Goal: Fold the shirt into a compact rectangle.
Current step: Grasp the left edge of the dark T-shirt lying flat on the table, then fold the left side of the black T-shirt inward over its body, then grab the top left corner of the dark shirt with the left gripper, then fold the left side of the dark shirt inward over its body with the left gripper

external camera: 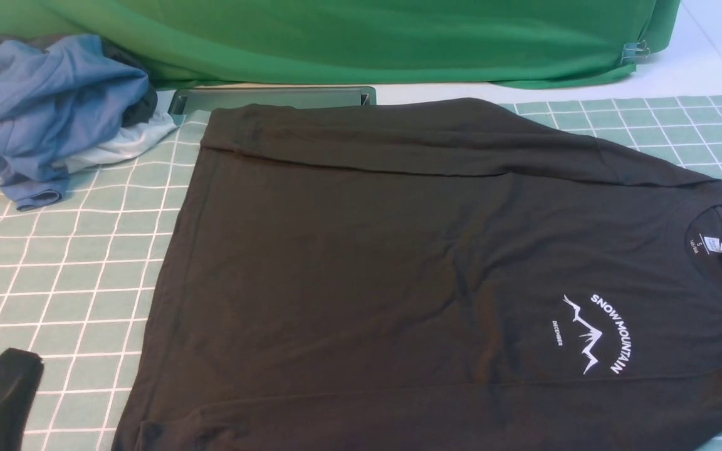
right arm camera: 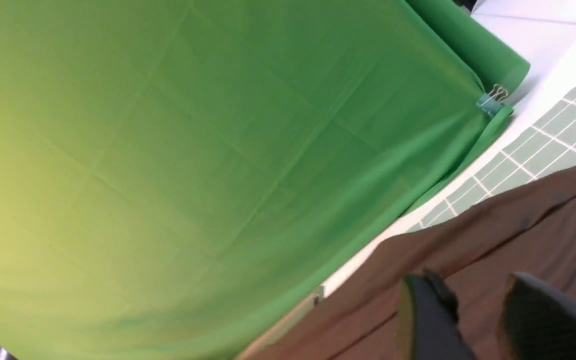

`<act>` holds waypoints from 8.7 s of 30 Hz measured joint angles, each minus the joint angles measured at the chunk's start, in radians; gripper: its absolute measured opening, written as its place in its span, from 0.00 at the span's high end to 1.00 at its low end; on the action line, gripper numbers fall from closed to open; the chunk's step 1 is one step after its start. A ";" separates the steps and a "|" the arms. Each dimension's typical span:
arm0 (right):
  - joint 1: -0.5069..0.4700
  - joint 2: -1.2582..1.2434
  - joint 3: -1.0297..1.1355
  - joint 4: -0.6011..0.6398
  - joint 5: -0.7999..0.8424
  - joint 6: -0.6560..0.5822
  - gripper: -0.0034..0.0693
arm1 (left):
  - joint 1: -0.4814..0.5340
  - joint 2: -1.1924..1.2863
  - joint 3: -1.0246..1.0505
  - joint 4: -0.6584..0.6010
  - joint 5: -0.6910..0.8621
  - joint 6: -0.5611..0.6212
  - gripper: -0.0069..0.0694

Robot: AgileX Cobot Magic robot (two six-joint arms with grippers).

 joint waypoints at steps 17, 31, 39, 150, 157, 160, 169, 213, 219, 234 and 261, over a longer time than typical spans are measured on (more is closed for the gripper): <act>0.066 0.201 -0.404 -0.018 0.238 -0.483 0.91 | -0.001 0.307 -0.524 0.498 0.423 -0.044 0.89; 0.074 0.864 -0.789 -0.121 0.961 -0.791 0.90 | -0.099 1.172 -0.696 0.415 0.942 0.360 0.87; 0.074 0.914 -0.790 -0.121 0.956 -0.791 0.90 | -0.209 1.290 -0.682 0.511 0.739 0.284 0.74; 0.074 0.914 -0.700 -0.103 0.741 -0.753 0.65 | -0.085 2.116 -1.793 0.445 0.555 0.209 0.37; 0.074 0.914 -0.700 -0.103 0.741 -0.753 0.65 | -0.085 2.346 -2.066 0.362 0.713 0.172 0.42; 0.074 0.914 -0.700 -0.103 0.741 -0.753 0.65 | -0.084 2.388 -2.135 0.360 0.782 0.146 0.45; 0.074 0.914 -0.700 -0.103 0.741 -0.753 0.64 | -0.084 2.398 -2.158 0.530 0.853 -0.021 0.46; 0.074 0.914 -0.700 -0.103 0.731 -0.708 0.63 | -0.082 2.467 -2.166 0.473 0.640 -0.054 0.85; 0.074 0.914 -0.700 -0.103 0.715 -0.708 0.63 | -0.082 2.441 -2.166 0.446 0.706 0.008 0.88; 0.074 0.926 -0.699 -0.103 0.708 -0.714 0.81 | -0.084 2.207 -2.166 0.471 1.026 0.037 0.88; 0.074 0.926 -0.699 -0.103 0.723 -0.715 0.88 | -0.183 1.814 -1.315 0.636 0.771 0.095 0.88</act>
